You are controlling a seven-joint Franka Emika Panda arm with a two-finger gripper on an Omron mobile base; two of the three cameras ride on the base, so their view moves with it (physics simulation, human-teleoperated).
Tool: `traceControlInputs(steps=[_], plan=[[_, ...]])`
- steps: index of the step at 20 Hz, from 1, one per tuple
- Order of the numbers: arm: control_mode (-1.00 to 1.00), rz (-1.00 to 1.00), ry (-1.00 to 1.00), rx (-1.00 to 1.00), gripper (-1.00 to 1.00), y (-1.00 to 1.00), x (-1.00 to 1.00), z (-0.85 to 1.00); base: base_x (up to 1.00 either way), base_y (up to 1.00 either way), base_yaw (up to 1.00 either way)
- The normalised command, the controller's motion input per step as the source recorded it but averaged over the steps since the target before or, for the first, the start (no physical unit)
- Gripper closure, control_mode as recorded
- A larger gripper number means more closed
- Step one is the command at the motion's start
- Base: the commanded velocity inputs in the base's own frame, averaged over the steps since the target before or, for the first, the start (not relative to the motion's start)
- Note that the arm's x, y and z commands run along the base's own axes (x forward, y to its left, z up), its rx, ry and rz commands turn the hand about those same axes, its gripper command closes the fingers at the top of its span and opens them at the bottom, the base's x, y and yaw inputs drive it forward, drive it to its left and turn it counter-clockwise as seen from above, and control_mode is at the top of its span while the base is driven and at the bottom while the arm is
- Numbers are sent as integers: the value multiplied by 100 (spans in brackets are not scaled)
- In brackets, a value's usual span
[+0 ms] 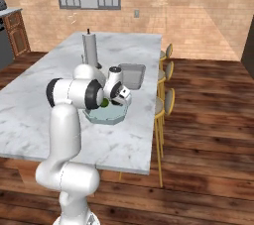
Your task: Place the cold items (lime and squash) from the fridge in one tupperware on the dining counter. Place the warm items (hot dog and kebab skewer) in the stove area in another tupperware.
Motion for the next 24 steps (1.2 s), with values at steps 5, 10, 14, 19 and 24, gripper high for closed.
traceControlInputs(steps=[5,10,14,19,24], plan=[[-100,-5,-14,4,-100,-6,-5,0,0,0,0],[-100,-17,-4,4,-100,0,-5,20,0,0,0],[-100,-19,-4,1,-100,0,-9,17,0,0,0],[-100,-12,-4,8,-100,0,-39,74,0,0,0],[-100,-1,-1,4,-100,0,-54,100,0,0,0]])
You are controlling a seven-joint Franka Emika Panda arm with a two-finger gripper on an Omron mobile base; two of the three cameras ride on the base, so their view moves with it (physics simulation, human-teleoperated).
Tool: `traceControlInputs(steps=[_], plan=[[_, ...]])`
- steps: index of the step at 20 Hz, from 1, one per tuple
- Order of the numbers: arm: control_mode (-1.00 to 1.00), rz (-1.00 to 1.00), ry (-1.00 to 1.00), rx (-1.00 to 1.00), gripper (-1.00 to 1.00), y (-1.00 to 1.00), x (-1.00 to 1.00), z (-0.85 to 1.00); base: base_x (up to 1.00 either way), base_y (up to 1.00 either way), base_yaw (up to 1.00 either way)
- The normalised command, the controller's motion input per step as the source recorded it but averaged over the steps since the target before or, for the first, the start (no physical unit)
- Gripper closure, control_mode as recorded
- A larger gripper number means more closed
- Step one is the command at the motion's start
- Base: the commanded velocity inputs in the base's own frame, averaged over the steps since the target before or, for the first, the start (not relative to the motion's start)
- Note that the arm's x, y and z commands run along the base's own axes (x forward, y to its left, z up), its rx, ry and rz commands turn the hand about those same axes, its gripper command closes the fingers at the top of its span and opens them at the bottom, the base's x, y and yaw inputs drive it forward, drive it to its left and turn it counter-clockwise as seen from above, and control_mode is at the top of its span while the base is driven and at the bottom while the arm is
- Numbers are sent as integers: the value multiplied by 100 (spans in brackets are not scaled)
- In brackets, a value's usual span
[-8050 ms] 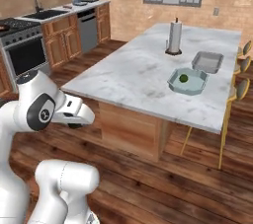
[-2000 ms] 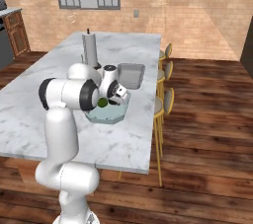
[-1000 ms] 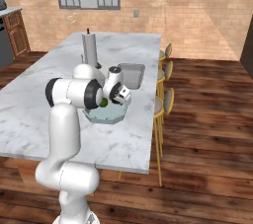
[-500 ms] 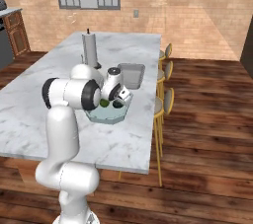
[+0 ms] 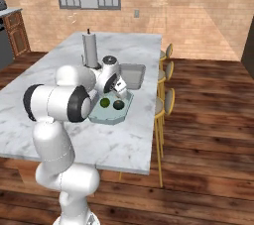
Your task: Place the cold items (lime and squash) from the fridge in one tupperware on the dining counter. Place the warm items (hot dog and kebab skewer) in the stove area in another tupperware.
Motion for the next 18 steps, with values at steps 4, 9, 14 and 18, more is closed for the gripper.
traceControlInputs(steps=[4,9,14,18], plan=[[-100,5,1,0,-100,2,-76,99,0,0,0],[-100,9,14,-2,-100,25,-94,75,0,0,0],[-100,0,8,0,-100,22,-100,34,0,0,0],[-100,0,0,0,-100,29,-100,10,0,0,0]])
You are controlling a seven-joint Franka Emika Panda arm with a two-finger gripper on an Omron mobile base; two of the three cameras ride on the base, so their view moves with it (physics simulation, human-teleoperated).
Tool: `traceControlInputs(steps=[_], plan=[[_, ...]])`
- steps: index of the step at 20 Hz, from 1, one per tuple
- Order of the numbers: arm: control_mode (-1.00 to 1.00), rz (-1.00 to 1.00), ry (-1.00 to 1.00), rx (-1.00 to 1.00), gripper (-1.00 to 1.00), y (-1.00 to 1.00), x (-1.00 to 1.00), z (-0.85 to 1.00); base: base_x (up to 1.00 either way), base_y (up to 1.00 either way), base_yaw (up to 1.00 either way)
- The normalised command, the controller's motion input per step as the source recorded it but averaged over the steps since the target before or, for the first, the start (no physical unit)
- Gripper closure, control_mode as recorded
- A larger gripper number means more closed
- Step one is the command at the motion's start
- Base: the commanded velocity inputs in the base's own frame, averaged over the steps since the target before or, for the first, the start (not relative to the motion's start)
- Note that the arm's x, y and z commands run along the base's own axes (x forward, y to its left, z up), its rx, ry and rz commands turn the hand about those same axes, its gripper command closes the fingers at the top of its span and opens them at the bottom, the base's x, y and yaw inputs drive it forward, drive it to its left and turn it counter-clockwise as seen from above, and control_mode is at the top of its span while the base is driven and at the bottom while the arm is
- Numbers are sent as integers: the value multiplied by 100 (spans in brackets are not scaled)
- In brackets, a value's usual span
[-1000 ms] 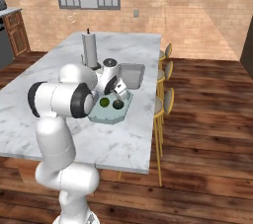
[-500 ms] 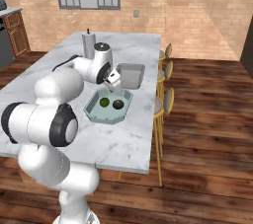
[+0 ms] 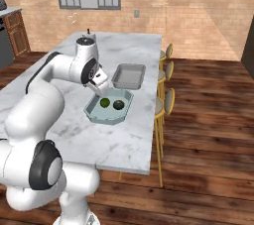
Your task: Place the cold items (lime and squash) from the fridge in one tupperware on the dining counter. Place the warm items (hot dog and kebab skewer) in the stove area in another tupperware.
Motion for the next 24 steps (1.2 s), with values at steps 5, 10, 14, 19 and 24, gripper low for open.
traceControlInputs(steps=[5,10,14,19,24], plan=[[-100,0,-3,0,-100,29,-100,0,0,0,0],[-100,0,-23,-1,-100,21,-100,0,0,0,0],[-100,1,-30,0,-100,11,-100,-4,0,0,0],[-100,0,-22,-5,-100,1,-82,-13,0,0,0],[-100,0,-3,-2,-100,-9,-12,-12,0,0,0]])
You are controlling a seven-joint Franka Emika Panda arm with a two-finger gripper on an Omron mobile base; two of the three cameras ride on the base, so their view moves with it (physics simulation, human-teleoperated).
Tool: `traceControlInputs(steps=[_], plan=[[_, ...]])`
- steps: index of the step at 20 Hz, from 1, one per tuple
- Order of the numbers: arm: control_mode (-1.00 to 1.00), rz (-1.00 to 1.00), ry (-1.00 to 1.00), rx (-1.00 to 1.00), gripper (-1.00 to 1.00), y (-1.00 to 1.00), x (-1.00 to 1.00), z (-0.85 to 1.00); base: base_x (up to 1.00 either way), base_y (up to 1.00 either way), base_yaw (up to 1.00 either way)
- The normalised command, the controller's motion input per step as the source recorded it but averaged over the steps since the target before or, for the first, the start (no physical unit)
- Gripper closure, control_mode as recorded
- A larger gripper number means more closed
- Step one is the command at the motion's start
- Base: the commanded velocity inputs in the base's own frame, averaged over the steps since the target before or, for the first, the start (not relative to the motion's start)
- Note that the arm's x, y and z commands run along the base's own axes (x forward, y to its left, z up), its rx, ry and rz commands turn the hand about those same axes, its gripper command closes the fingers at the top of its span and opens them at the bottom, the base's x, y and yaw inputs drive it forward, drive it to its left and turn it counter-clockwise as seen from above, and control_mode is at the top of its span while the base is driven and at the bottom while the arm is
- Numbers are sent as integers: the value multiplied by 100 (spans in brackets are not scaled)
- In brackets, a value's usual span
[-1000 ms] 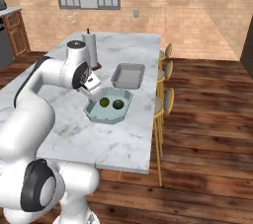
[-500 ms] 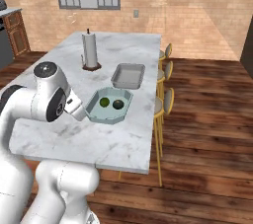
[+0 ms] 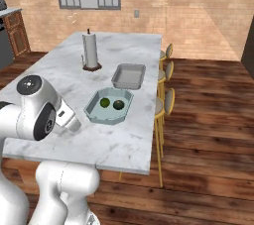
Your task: Place the cold items (lime and squash) from the fridge in one tupperware on the dining counter. Place the warm items (hot dog and kebab skewer) in the stove area in another tupperware.
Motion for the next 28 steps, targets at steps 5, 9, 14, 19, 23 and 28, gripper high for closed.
traceControlInputs(steps=[5,9,14,19,23,28], plan=[[-100,0,0,0,-100,-22,0,0,0,0,0],[-100,0,0,0,-100,-7,0,0,0,0,0],[-100,0,0,0,-100,-3,-1,0,0,0,0],[100,0,0,0,-100,-1,0,-2,-7,-5,2],[100,0,0,0,-100,0,0,0,-23,0,22],[100,0,0,0,-100,0,0,0,-36,2,36]])
